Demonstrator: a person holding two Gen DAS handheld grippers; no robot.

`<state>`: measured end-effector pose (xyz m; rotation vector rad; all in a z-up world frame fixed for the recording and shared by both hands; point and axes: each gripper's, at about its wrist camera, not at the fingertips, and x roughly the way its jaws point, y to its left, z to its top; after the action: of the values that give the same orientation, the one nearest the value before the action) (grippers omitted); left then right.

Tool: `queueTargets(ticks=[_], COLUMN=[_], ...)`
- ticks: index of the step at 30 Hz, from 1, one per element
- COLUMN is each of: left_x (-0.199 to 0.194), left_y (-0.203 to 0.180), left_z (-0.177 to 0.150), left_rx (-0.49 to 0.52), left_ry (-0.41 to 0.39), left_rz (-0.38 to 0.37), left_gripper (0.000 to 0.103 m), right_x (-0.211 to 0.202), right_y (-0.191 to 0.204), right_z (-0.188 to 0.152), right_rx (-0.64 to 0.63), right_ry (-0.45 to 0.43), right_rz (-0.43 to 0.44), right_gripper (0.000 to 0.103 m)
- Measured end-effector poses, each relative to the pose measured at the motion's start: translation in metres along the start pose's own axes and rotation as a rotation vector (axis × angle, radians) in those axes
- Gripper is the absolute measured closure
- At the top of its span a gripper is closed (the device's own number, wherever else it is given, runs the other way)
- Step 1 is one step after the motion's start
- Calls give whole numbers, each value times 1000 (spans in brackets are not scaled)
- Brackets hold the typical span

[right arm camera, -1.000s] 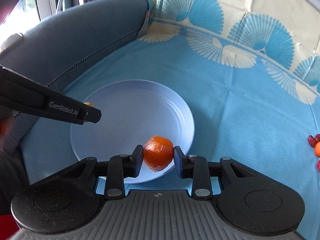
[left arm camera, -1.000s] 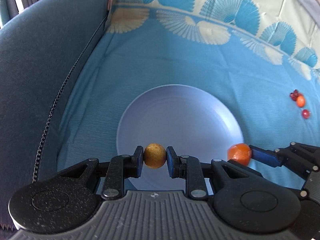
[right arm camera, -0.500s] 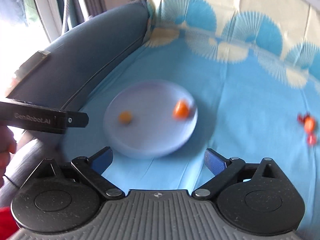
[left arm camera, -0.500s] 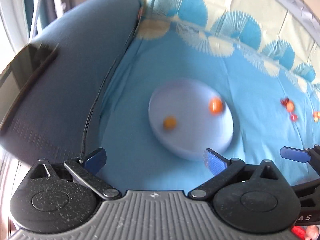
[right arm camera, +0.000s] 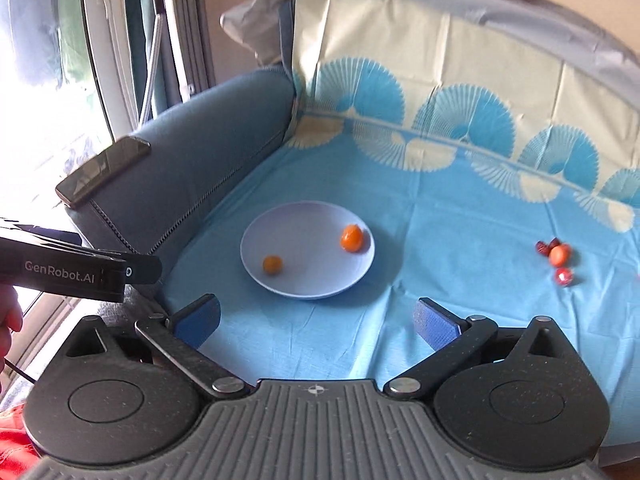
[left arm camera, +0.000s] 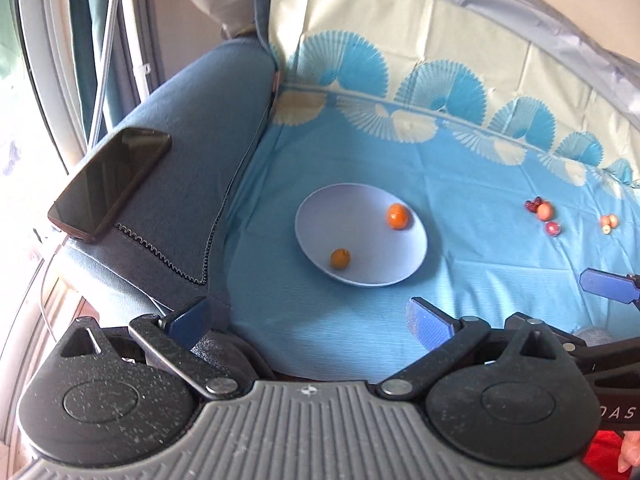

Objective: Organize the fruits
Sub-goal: 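Lift both tools back from the plate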

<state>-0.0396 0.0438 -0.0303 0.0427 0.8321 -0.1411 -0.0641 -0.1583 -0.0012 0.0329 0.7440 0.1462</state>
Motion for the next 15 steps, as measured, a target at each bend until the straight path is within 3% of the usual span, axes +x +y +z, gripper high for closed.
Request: queueTargets(ticks=[8, 15], left_x=[-34, -45], left_y=[-14, -13], left_z=[-4, -5], left_rx=[16, 5], left_ry=[-70, -75], left_rz=[4, -2], left_gripper=[0, 0], right_x=[-33, -39], right_y=[6, 12], right_z=[-7, -9], right_rx=[-33, -53], right_ry=[-53, -55], right_rz=[-1, 5], right_gripper=[1, 1])
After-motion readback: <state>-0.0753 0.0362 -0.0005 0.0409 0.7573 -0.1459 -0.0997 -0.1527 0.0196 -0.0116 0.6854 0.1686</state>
